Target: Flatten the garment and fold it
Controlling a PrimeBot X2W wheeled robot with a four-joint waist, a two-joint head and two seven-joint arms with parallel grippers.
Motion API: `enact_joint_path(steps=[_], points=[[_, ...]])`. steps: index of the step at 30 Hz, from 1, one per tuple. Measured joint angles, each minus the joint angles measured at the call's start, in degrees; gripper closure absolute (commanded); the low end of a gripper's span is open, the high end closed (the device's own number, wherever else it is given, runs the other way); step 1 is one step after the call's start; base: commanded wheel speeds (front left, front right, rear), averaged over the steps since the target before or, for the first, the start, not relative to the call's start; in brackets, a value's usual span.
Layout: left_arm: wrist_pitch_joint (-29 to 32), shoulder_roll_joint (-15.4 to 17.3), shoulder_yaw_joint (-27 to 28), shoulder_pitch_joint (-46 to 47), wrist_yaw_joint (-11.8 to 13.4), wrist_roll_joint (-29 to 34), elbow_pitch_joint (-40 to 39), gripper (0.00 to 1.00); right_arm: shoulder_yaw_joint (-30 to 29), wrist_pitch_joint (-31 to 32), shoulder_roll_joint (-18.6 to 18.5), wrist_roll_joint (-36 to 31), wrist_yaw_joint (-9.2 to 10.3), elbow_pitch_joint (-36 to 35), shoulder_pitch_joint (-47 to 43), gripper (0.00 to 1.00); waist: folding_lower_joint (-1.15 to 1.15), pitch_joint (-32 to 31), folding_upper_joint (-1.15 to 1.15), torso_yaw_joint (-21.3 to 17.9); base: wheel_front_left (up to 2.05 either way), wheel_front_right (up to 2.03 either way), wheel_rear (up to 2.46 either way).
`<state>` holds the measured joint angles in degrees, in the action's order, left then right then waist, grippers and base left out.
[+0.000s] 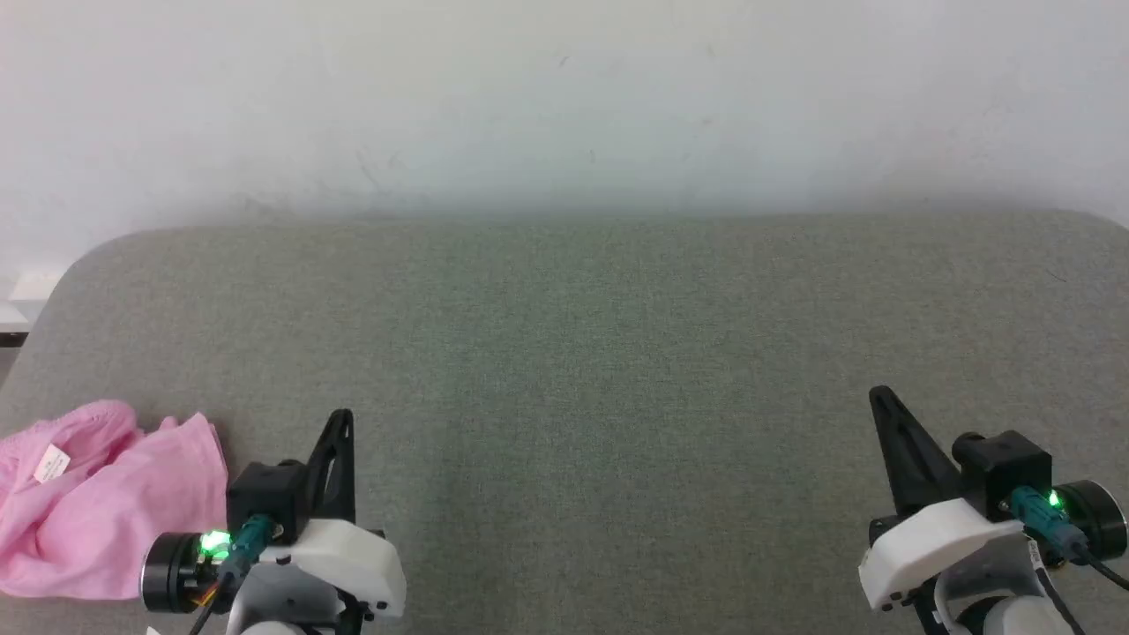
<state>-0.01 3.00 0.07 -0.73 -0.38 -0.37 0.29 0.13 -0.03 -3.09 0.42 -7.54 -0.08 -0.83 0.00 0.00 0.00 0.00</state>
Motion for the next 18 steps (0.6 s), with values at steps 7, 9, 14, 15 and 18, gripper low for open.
enact_joint_path(steps=[7, 9, 14, 15, 18], points=[[0.0, 0.0, 0.0, 0.0, 0.0, 0.0, 0.0, 1.0, 0.0, 0.0, 0.0, 0.0, 0.0, 0.0, 0.0, 1.0, 0.0, 0.0, 0.0, 0.0, 0.0, 0.0, 0.0], [0.0, 0.0, 0.0, 0.0, 0.0, 0.0, 0.0, 1.0, 0.0, 0.0, 0.0, 0.0, 0.0, 0.0, 0.0, 1.0, 0.0, 0.0, 0.0, 0.0, 0.0, 0.0, 0.0], [0.0, 0.0, 0.0, 0.0, 0.0, 0.0, 0.0, 1.0, 0.0, 0.0, 0.0, 0.0, 0.0, 0.0, 0.0, 1.0, 0.0, 0.0, 0.0, 0.0, 0.0, 0.0, 0.0], [0.0, 0.0, 0.0, 0.0, 0.0, 0.0, 0.0, 1.0, 0.0, 0.0, 0.0, -0.01, 0.0, 0.0, 0.0, 1.0, 0.0, 0.0, 0.0, 0.0, 0.0, 0.0, 0.0], [0.0, 0.0, 0.0, -0.02, -0.02, -0.01, 0.07, 0.0, 0.01, 0.0, -0.04, 0.03, -0.01, -0.01, -0.06, 0.0, 0.0, 0.0, 0.0, 0.0, 0.0, 0.0, 0.0]])
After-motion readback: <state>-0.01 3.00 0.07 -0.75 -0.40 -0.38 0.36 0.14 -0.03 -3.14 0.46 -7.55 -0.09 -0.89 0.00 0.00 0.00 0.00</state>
